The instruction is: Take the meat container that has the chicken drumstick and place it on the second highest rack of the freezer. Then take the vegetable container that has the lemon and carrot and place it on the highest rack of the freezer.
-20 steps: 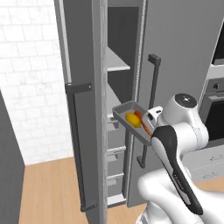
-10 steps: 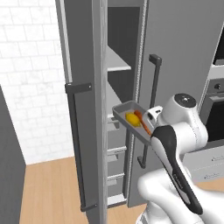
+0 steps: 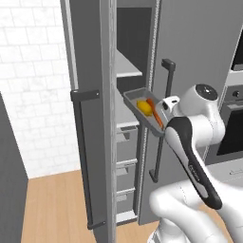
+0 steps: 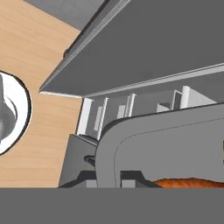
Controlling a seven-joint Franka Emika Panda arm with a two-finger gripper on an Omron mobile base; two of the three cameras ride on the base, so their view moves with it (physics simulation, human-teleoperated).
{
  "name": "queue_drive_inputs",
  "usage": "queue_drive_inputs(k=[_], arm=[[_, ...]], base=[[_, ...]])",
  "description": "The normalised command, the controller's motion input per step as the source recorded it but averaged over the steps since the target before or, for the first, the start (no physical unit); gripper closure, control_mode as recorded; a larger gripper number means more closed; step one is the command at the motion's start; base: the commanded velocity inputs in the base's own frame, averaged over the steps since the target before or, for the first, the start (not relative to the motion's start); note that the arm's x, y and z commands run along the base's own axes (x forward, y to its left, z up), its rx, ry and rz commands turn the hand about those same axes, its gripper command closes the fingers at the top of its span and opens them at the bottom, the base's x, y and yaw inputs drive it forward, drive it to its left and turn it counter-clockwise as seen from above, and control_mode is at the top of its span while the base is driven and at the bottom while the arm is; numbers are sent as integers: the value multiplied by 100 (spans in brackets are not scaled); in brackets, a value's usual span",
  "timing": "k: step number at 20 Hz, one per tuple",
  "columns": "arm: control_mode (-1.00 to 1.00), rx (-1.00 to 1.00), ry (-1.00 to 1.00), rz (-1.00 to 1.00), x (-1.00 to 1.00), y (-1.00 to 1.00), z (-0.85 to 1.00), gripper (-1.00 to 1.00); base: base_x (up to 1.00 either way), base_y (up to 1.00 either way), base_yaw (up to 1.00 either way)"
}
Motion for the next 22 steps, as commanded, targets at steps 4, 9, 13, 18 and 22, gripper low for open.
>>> queue_drive_inputs(k=[4,9,13,18,22], arm=[[-100,0,0,-1,32,9,72,100],[-100,0,-1,0,62,24,66,100],[-100,3,-1,-3,58,23,62,100],[-100,6,3,-4,57,3,41,100],[-100,2,11,-4,54,3,8,100]], base=[[0,0,0],[0,0,0],[0,0,0],[0,0,0],[0,0,0]])
